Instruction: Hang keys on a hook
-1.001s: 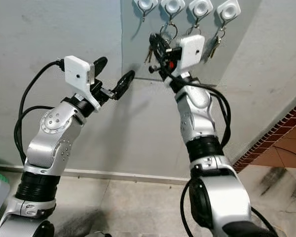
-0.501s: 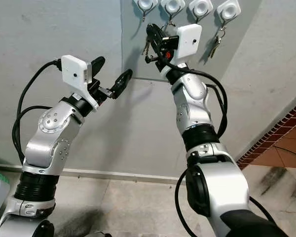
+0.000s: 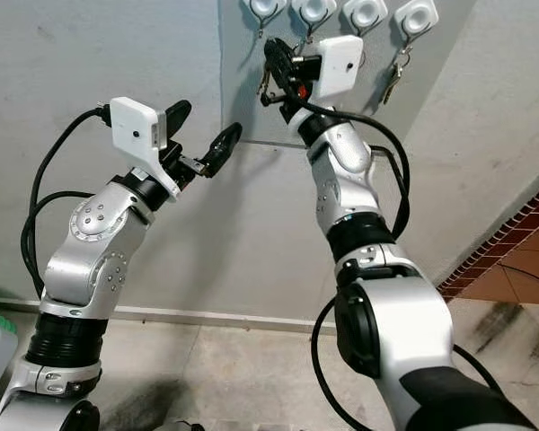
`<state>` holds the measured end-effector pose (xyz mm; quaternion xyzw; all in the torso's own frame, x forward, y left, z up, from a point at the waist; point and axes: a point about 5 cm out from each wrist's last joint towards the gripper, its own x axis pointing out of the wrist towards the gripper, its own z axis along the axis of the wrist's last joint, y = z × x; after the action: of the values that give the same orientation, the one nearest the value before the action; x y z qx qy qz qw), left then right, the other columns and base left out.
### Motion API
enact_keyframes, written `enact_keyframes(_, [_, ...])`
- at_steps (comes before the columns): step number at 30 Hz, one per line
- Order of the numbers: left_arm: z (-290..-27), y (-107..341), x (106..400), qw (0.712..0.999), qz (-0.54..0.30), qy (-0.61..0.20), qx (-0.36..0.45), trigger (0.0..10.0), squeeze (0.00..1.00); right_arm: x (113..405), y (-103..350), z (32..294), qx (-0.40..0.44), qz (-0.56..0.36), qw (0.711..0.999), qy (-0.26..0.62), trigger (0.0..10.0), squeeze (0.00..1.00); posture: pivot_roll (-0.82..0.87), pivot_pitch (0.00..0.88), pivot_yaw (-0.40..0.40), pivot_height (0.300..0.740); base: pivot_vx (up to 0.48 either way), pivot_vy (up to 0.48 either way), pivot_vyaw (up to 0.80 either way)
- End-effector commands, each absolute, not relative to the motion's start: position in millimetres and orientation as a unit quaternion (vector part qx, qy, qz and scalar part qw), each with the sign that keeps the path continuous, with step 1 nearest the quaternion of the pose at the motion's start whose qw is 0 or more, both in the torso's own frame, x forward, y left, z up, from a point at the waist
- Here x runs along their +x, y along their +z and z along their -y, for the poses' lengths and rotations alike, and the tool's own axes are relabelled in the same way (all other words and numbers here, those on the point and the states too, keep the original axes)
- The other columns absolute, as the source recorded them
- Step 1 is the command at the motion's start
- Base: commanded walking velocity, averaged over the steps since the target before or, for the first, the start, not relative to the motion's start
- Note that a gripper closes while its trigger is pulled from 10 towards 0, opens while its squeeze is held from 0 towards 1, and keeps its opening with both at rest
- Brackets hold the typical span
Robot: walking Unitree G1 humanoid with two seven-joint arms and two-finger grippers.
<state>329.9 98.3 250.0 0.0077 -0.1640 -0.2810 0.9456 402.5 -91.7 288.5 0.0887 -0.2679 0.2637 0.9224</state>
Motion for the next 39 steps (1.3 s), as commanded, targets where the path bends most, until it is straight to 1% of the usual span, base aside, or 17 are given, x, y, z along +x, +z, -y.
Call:
enact_keyframes(1, [-96.0, 251.6, 327.4, 0.943, 0.166, -0.288, 0.006, 10.0, 0.0, 403.2, 300.1, 92.8, 0.085, 0.284, 0.919, 0.261, 10.0, 0.0, 0.07, 0.118, -0.078, 0.74, 0.0, 0.0, 0.0])
enact_keyframes(15, [-96.2, 252.7, 327.7, 0.944, 0.165, -0.285, -0.002, 10.0, 0.0, 403.4, 306.6, 89.2, 0.067, 0.29, 0.915, 0.273, 10.0, 0.0, 0.06, 0.121, -0.081, 0.74, 0.0, 0.0, 0.0])
enact_keyframes(27, [-96.1, 251.0, 326.9, 0.945, 0.162, -0.283, -0.011, 10.0, 0.0, 402.4, 305.3, 88.9, 0.011, 0.295, 0.916, 0.271, 10.0, 0.0, 0.06, 0.119, -0.084, 0.74, 0.0, 0.0, 0.0])
enact_keyframes(39, [-94.0, 250.6, 327.1, 0.945, 0.161, -0.285, -0.017, 10.0, 0.0, 400.8, 310.6, 88.6, 0.01, 0.312, 0.91, 0.273, 10.0, 0.0, 0.06, 0.109, -0.082, 0.74, 0.0, 0.0, 0.0])
